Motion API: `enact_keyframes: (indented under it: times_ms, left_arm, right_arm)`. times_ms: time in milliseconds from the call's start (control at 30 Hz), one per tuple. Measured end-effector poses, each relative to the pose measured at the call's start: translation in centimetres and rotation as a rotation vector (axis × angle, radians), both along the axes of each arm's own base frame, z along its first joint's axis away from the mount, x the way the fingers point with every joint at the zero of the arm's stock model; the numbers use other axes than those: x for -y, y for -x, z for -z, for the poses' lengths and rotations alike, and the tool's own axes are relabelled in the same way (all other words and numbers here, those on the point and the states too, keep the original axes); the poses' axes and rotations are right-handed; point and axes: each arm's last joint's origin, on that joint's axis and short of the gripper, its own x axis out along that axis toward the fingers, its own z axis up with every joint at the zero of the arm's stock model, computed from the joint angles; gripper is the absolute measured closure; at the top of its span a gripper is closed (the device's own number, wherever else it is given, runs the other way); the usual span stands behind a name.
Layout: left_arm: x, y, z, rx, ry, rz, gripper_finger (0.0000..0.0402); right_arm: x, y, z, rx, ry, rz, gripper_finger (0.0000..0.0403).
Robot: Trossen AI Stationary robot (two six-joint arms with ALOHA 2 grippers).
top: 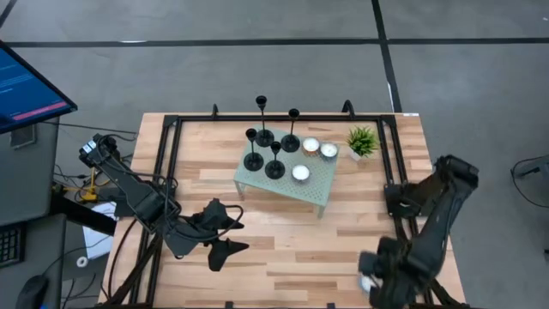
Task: Pick & Place candle stick holders
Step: Put the light blue scented candle on the shelf
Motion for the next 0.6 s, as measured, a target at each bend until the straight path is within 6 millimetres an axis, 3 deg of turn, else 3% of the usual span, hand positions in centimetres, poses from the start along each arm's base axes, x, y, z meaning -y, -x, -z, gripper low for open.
enact_keyframes:
  times_ms: [167,300,433,600]
  left_arm:
    - [0.0,0.0,0.0,0.000,-0.001,0.001,0.0082]
    - [0.0,0.0,0.0,0.000,-0.004,0.001,0.0082]
    - [0.0,0.0,0.0,0.000,-0.003,0.002,0.0082]
    - [0.0,0.0,0.0,0.002,-0.020,0.008,0.0082]
  right_arm:
    - [-3.6,1.1,3.3,0.004,0.053,-0.126,0.0046]
    - [-5.4,2.0,5.0,0.023,0.080,-0.193,0.0055]
    - [-6.0,2.6,5.7,0.083,0.135,-0.225,0.0060]
    - [-5.4,3.1,6.7,0.106,0.143,-0.223,0.0060]
